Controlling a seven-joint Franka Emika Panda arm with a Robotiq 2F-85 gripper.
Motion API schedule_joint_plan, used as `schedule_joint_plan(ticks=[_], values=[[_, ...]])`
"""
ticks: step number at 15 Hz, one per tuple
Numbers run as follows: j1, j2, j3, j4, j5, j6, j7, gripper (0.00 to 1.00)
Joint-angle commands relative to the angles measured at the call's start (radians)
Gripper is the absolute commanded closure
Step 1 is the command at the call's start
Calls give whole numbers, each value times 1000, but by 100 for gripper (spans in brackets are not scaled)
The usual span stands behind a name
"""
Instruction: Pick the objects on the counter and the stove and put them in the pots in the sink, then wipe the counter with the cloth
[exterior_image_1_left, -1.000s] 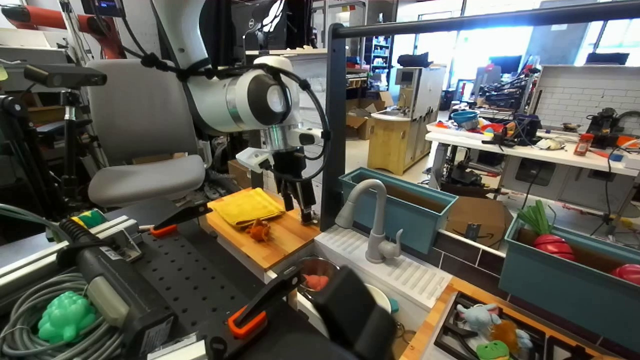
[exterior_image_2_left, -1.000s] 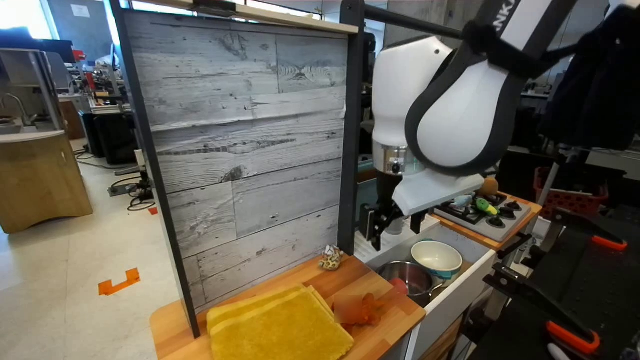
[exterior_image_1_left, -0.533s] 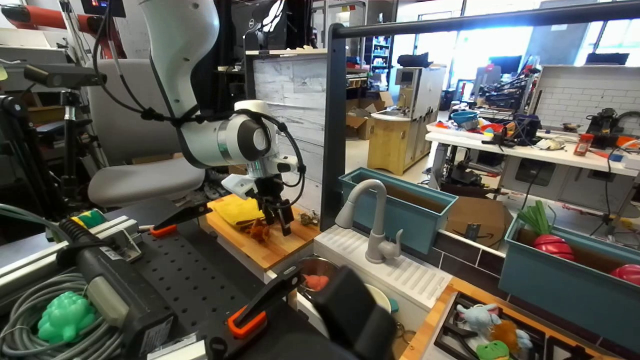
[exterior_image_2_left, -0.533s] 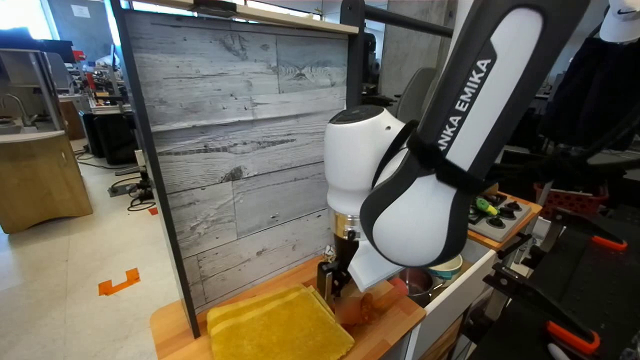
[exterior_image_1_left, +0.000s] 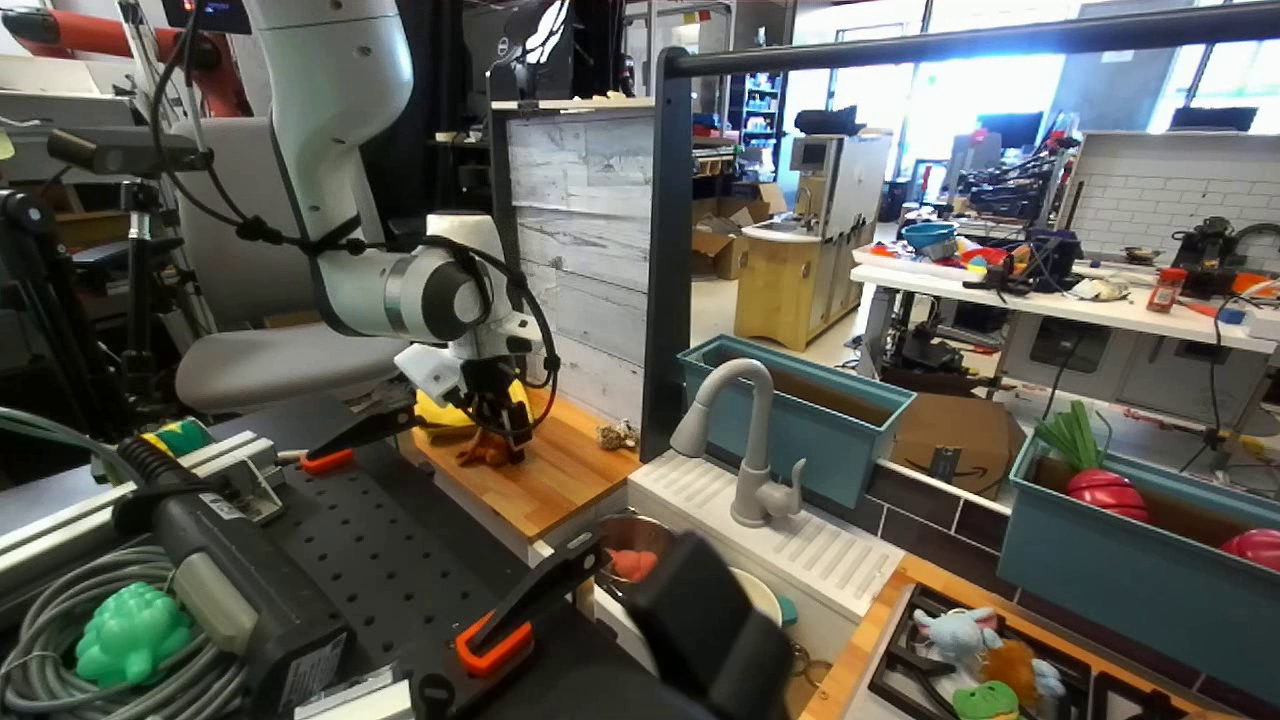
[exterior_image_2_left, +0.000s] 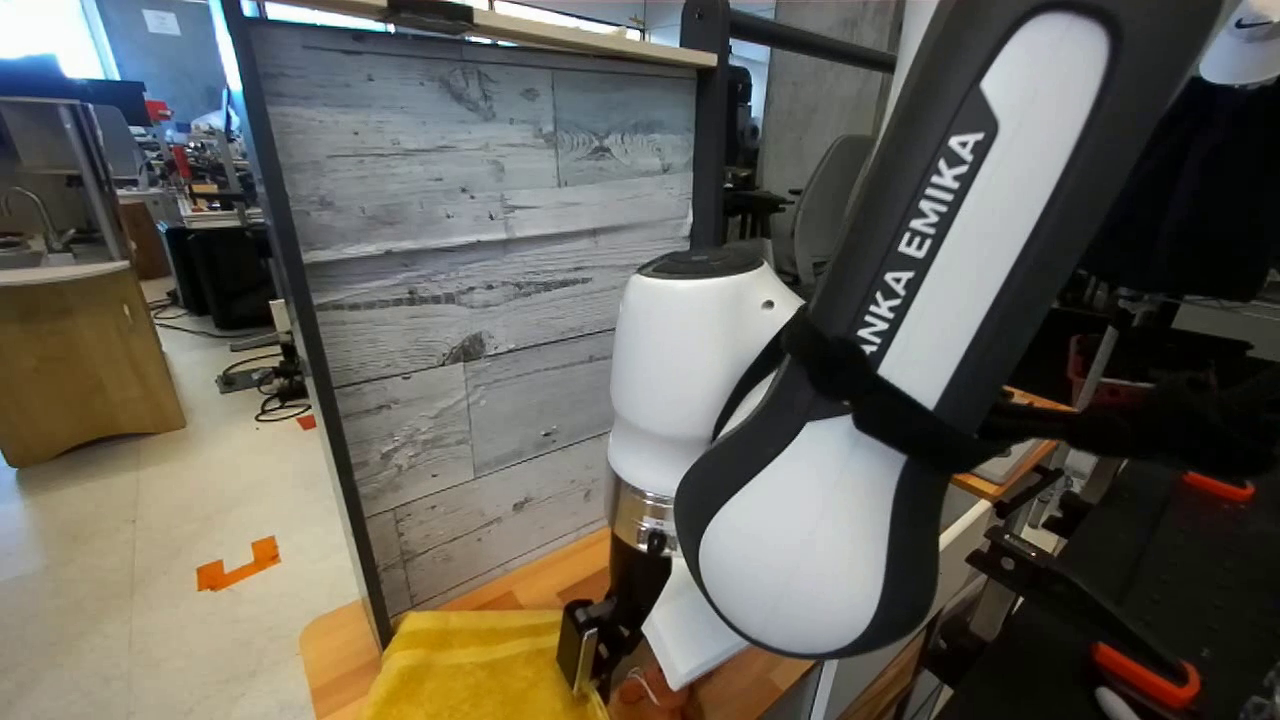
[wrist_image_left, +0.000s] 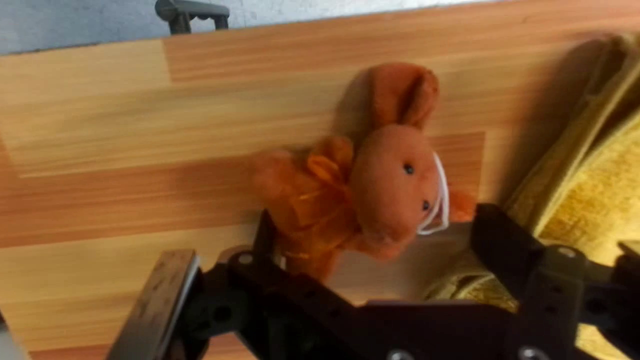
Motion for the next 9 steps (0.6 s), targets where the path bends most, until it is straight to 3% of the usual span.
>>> schedule_joint_plan(ticks=[1,9], values=[[-92,-31,100,-43,73,0,-97,34],[-259,-102,208,-141,146,-20,-194,95]])
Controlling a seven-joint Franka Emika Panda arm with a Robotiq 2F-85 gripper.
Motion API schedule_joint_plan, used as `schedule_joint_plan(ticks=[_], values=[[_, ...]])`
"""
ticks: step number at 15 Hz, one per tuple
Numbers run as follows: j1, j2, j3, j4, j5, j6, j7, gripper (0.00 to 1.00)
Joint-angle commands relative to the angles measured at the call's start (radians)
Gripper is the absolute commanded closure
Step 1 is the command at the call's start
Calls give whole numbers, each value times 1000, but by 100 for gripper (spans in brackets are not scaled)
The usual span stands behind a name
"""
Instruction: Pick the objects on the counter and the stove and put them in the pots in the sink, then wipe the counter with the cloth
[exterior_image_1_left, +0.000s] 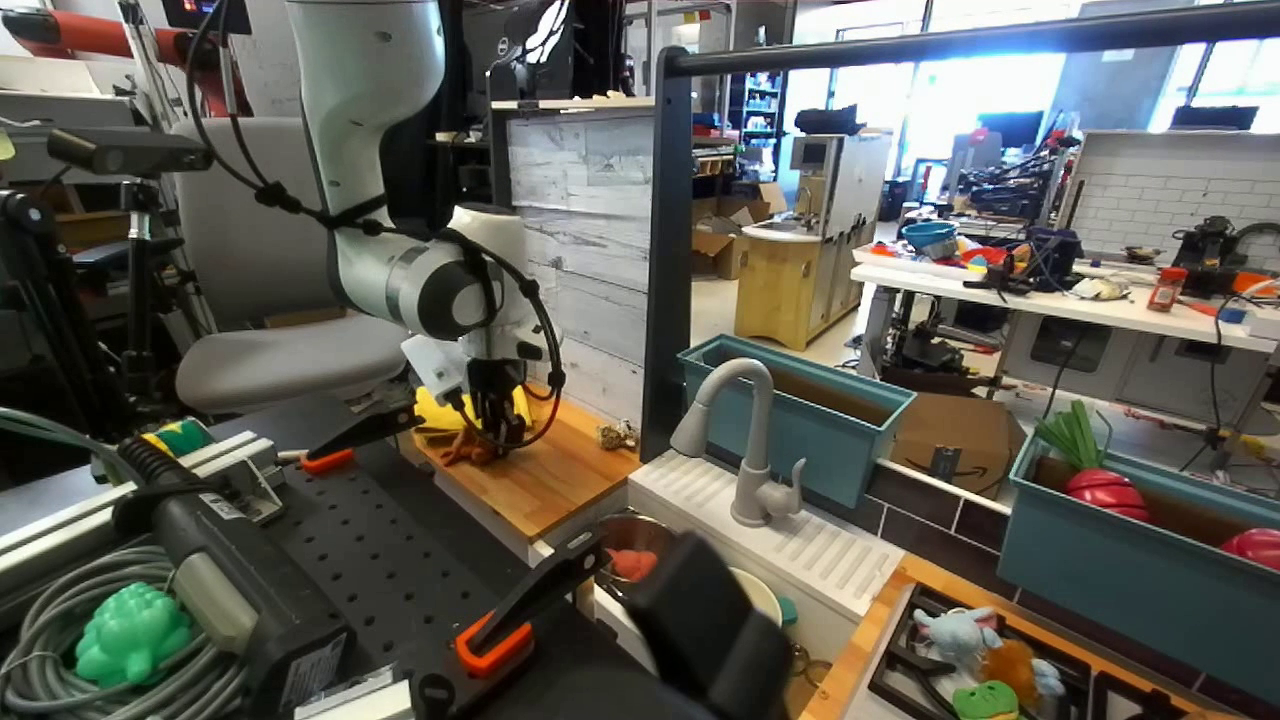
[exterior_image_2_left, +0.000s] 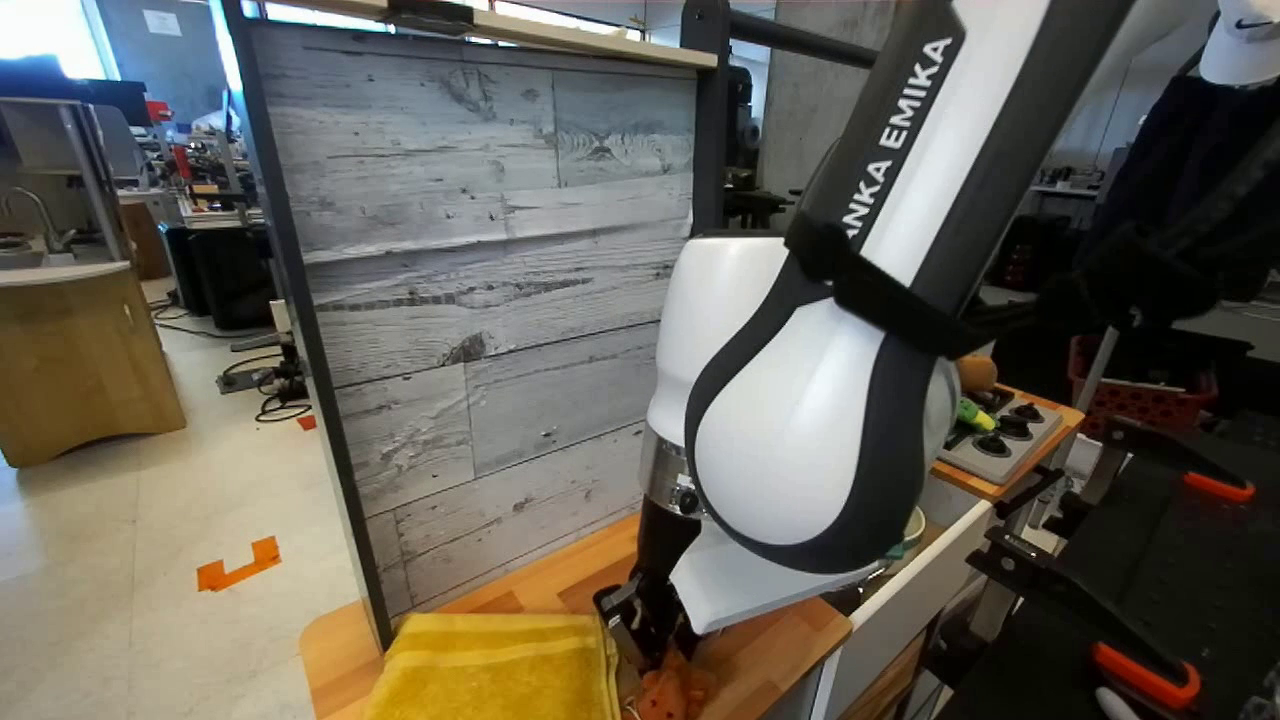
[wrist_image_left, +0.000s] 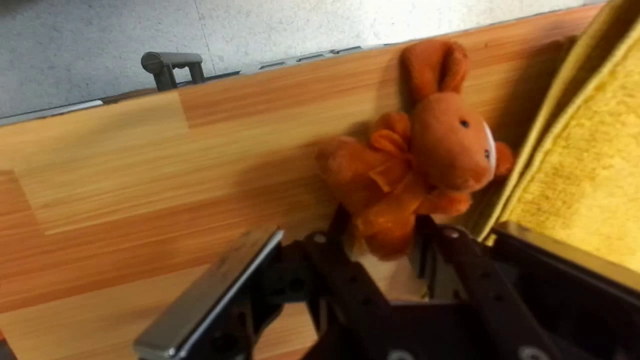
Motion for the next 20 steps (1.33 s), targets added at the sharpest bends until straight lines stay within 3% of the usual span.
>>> schedule_joint_plan(ticks=[1,7,8,12,16,18,19,20], values=[[-93,-89,71,-114,42,-16,-81,100],[-216,-272,109,-325,71,29,-129,99],[-212,-306,89,-359,76,47,-124,99],[-112,-339,-114,-380,67,213,-75,99],[46,-270,-374,-325,114,280,-26,99],[116,-234,-468,-305,164,283,7,99],[140,-221,-494,-299,182,274,17,72],[170,-211,-519,-296,198,273,29,69]])
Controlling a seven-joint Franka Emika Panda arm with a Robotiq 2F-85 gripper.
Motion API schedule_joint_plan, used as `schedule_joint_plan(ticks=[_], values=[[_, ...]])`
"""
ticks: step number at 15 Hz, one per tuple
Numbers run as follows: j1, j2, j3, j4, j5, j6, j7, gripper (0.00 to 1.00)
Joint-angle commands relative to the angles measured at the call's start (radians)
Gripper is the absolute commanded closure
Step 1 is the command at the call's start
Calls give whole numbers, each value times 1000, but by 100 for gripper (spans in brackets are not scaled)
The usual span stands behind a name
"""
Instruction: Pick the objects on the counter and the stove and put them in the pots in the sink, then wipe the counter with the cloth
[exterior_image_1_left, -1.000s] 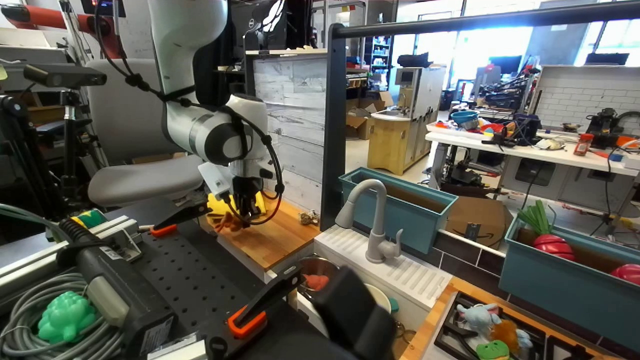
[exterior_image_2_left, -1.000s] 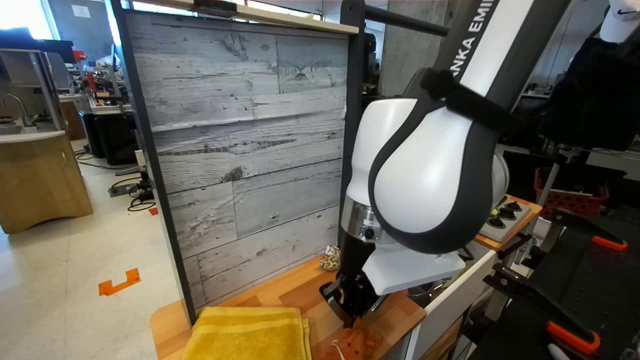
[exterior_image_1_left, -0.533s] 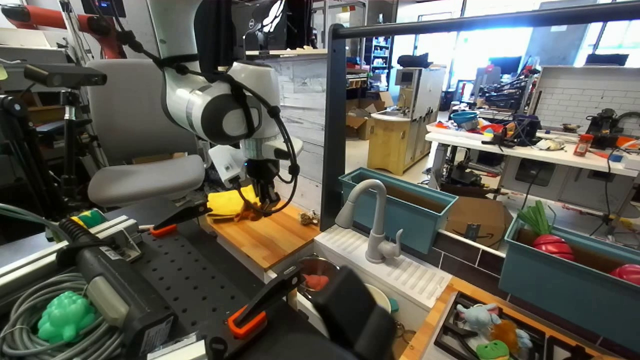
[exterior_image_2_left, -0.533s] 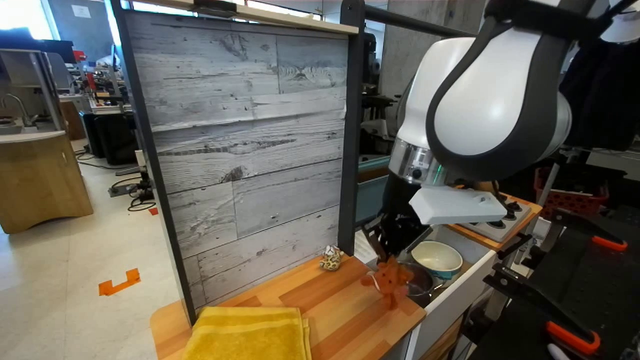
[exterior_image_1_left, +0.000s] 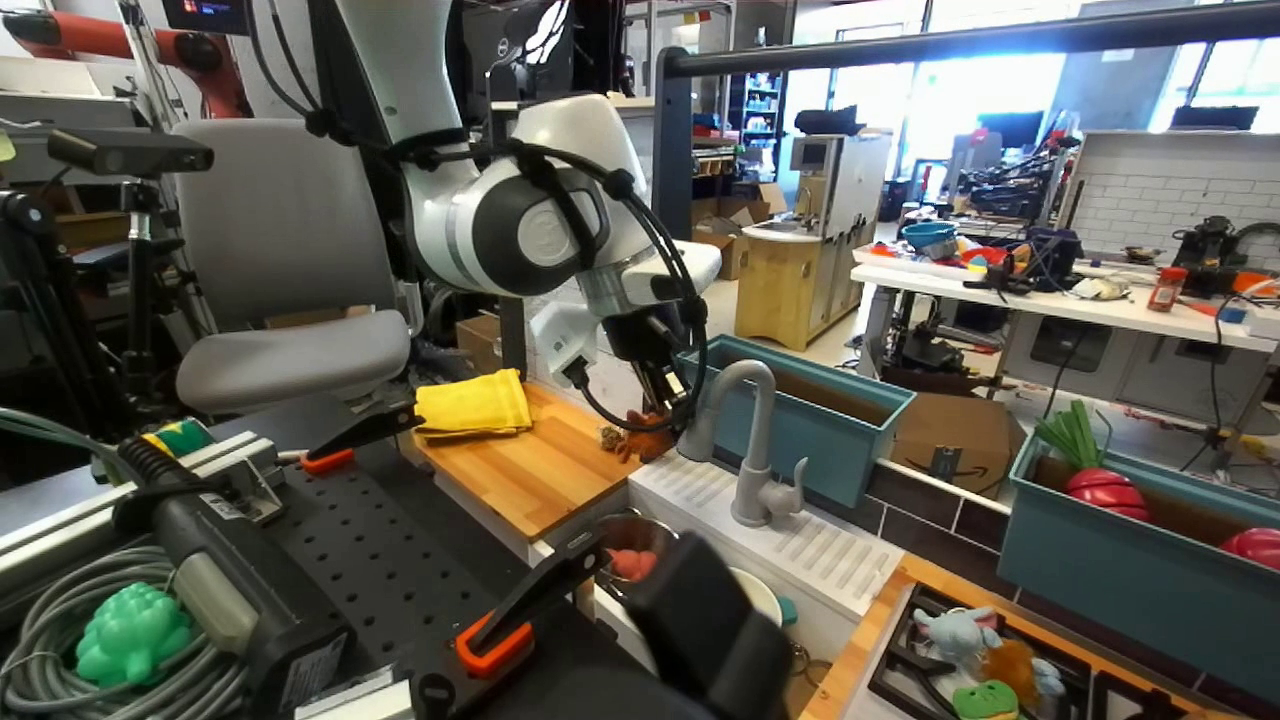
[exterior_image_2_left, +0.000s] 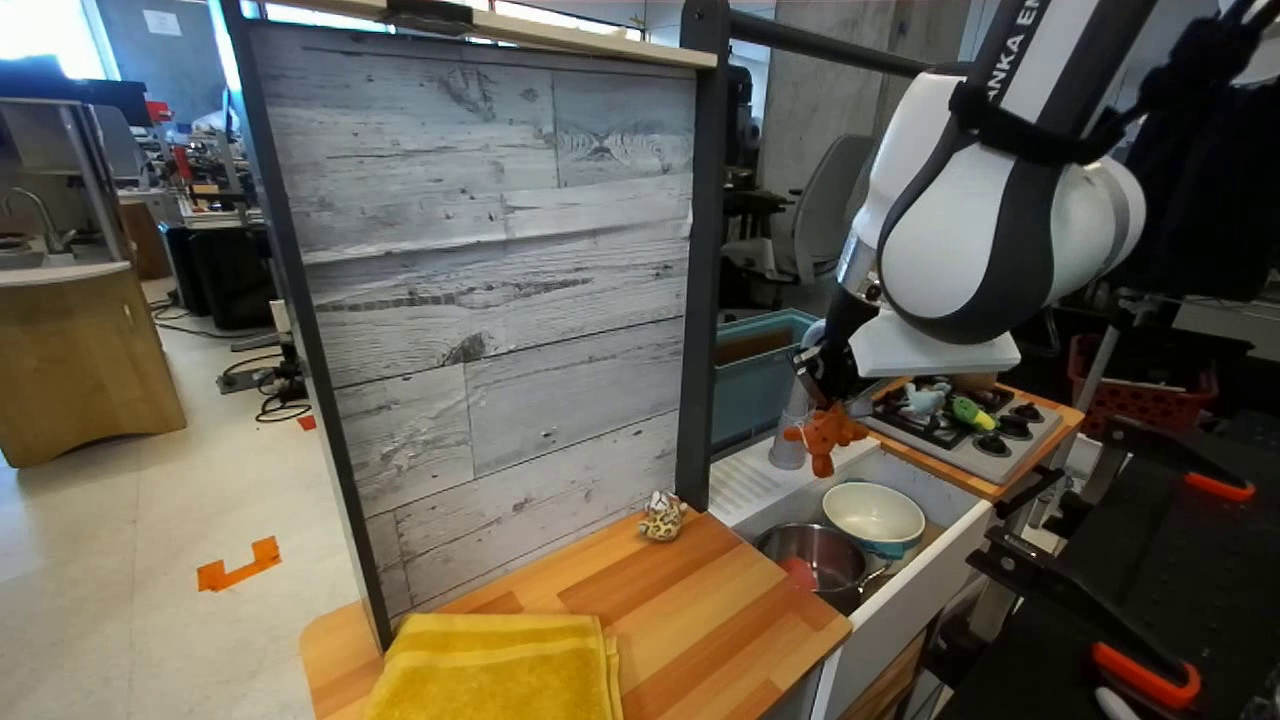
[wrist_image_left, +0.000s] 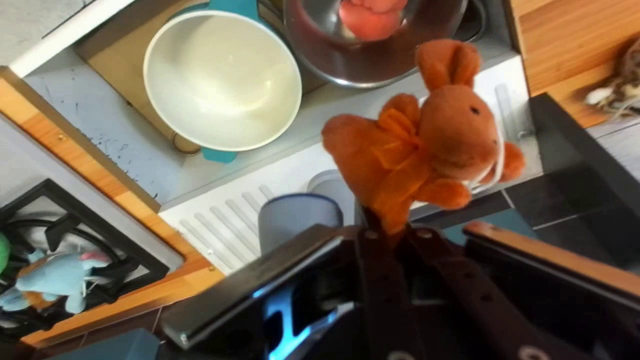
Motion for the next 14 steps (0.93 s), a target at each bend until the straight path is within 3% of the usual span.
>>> schedule_joint_plan(ticks=[1,6,9,10,12,13,14], values=[[127,66,-101,32,80,20,54,64],[214,55,-120,5,102,18,59,28],[186,1,-47,4,64,-22,10,4],[130,-30,19,14,33,-52,-29,1],[117,-32,53,55,-13,-129,-75,0],[76,-41,95,78,-43,-161,-106,0],[142,-4,38,47,-15,-89,-29,0]])
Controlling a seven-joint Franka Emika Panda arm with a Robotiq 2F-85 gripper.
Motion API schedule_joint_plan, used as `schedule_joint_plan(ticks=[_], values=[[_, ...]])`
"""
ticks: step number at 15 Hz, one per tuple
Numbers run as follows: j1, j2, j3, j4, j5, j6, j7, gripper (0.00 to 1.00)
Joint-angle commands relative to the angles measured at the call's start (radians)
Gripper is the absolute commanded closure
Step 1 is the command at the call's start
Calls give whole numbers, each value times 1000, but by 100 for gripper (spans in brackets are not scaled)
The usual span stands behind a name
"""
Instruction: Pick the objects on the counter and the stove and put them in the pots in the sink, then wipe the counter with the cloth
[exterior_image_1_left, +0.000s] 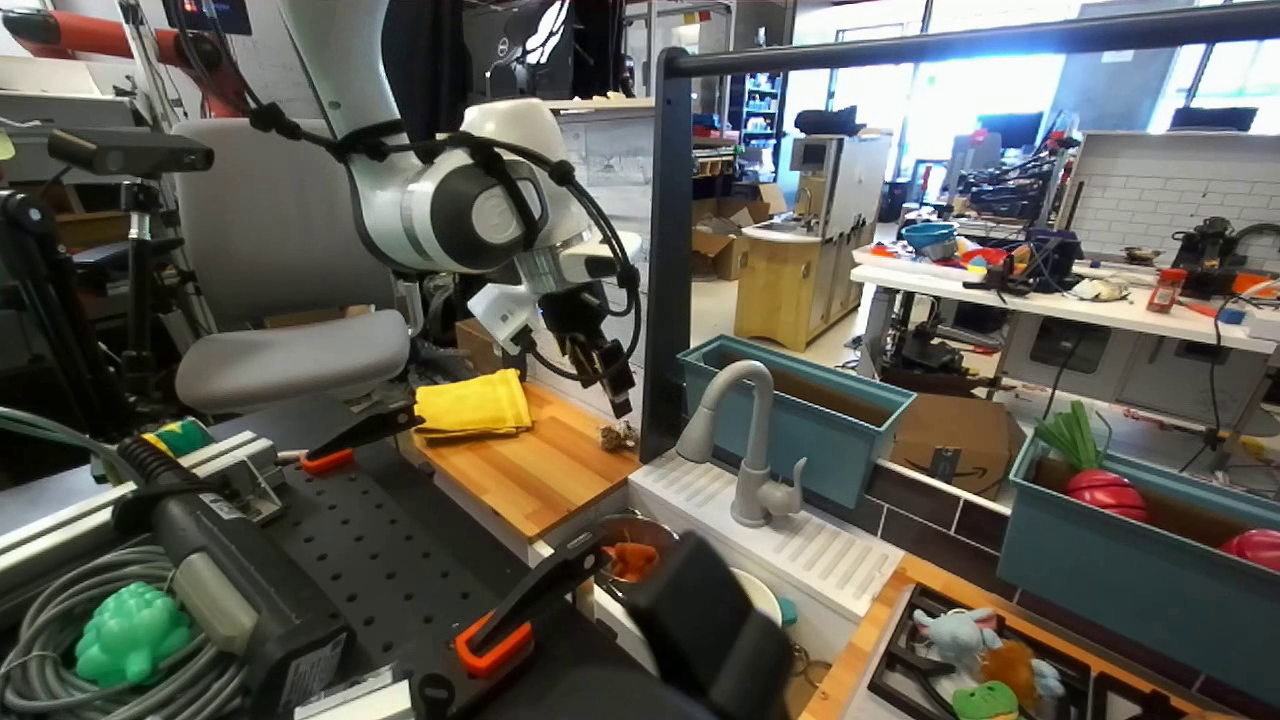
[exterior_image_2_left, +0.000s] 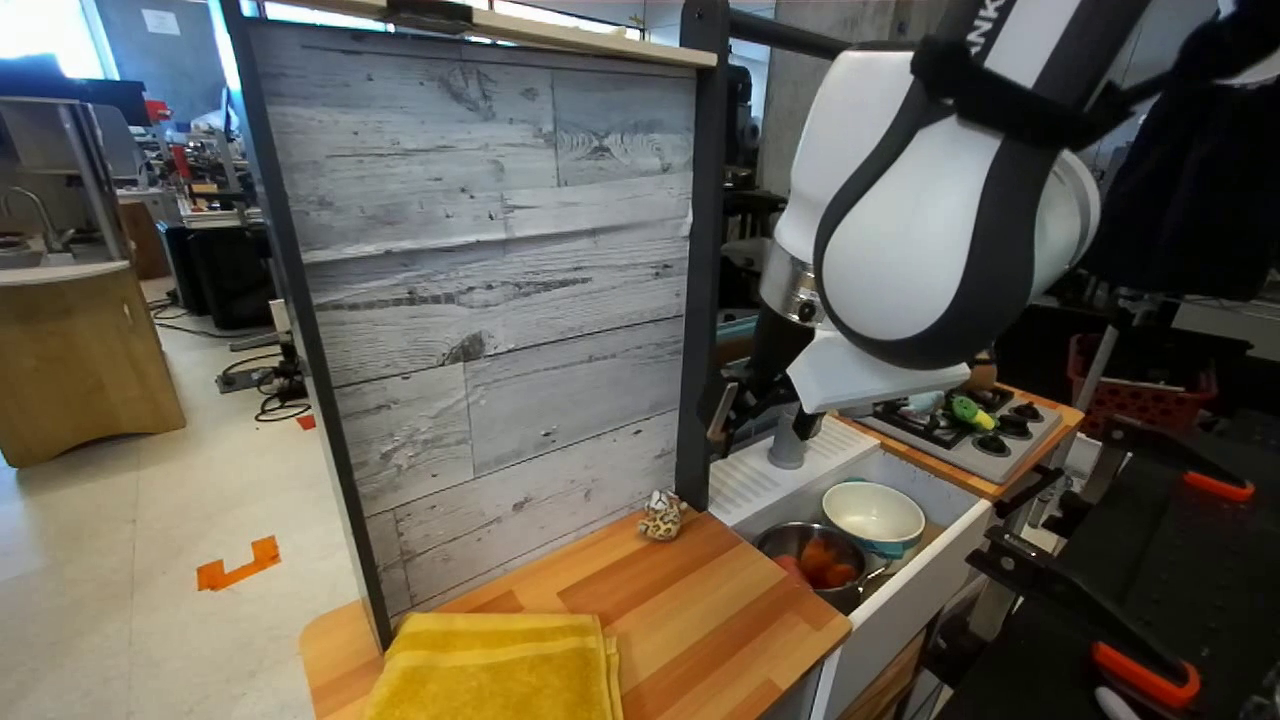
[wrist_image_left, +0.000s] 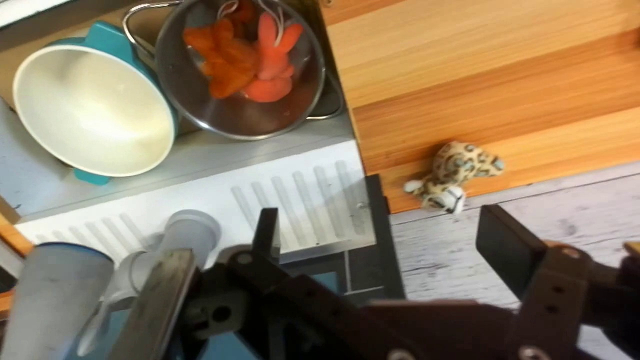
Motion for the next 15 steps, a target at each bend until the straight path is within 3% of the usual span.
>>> schedule_joint_plan(ticks=[1,6,8,10,13,15], values=[[-28,-10,27,14,-40,-22,0,0],[-81,-10,66,37,-66,-19,-39,0],[-161,-1,164,74,-37,-14,-37,0],[-167,40,184,120,-37,10,-22,0],[-145,108,160,198,-32,50,2,0],[-132,164,133,269,-26,-2,21,0]])
